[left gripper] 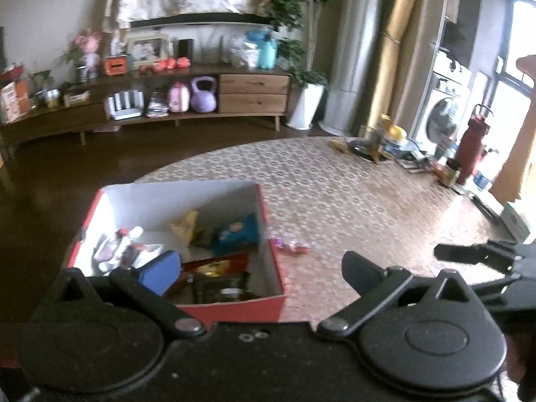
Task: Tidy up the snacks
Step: 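Withdraw both tools and move them toward the purple candy on the table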
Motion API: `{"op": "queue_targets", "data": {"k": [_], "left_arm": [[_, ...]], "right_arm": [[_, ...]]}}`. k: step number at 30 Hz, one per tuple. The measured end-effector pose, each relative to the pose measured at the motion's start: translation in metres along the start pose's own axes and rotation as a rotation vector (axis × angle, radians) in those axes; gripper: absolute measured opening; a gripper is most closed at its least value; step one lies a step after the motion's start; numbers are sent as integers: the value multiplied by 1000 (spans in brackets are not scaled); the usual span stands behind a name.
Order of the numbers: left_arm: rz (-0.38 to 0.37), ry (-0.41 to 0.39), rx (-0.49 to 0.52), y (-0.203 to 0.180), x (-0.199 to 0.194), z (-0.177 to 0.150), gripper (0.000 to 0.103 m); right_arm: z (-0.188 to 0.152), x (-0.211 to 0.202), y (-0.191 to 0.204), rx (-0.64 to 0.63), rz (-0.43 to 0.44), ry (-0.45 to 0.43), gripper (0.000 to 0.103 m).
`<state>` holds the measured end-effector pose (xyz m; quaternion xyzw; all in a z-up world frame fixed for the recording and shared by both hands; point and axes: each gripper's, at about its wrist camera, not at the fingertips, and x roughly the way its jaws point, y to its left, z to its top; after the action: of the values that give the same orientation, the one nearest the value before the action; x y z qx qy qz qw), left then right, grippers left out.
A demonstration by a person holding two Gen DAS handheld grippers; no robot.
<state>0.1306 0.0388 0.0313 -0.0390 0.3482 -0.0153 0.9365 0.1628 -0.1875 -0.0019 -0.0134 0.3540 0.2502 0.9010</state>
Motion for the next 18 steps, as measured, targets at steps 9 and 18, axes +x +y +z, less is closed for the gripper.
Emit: {"op": "queue_targets", "data": {"k": [9, 18], "left_arm": [[-51, 164, -9, -33, 56, 36, 91], [-130, 216, 370, -78, 116, 65, 85]], "right_arm": [[-14, 23, -21, -42, 4, 25, 81], [-17, 69, -41, -72, 42, 58, 81]]}}
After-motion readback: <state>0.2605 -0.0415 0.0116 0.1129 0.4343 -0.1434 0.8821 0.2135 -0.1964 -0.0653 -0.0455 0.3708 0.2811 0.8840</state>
